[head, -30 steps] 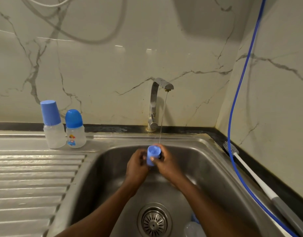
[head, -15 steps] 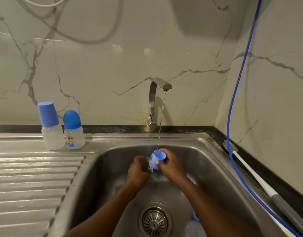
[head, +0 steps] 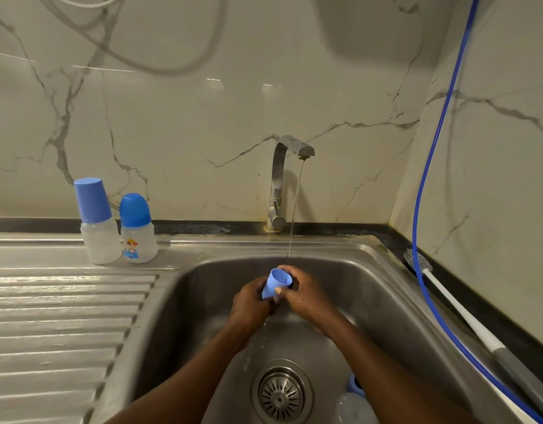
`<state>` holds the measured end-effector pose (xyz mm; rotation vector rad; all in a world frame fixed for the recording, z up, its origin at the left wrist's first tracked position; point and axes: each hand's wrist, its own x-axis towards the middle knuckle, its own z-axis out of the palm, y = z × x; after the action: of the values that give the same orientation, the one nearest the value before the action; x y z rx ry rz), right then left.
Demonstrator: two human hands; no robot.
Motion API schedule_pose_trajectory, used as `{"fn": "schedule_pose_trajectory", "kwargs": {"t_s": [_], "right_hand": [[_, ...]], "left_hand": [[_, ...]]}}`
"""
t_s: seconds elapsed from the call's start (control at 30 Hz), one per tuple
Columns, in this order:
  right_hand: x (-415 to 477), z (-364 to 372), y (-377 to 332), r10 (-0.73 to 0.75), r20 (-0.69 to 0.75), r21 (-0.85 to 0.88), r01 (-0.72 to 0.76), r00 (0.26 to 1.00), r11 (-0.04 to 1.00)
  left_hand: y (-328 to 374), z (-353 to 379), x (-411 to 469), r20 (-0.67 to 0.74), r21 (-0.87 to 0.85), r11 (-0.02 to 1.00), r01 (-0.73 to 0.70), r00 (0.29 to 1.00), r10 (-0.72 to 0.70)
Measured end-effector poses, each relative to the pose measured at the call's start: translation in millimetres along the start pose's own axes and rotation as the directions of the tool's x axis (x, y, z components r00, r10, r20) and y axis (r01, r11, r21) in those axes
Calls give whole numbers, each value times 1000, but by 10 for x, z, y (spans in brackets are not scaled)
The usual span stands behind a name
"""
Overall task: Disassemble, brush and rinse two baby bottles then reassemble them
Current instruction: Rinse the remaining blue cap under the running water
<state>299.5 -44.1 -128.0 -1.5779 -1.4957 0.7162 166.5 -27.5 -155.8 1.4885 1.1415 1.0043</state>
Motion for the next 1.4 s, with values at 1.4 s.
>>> {"fn": "schedule_pose_trajectory", "kwargs": {"t_s": [1.4], "right_hand": [[69,-5,-84,90,26,23,-91,996,996]], "left_hand": [[175,24,-45,-212,203,932,-300,916,341]]}}
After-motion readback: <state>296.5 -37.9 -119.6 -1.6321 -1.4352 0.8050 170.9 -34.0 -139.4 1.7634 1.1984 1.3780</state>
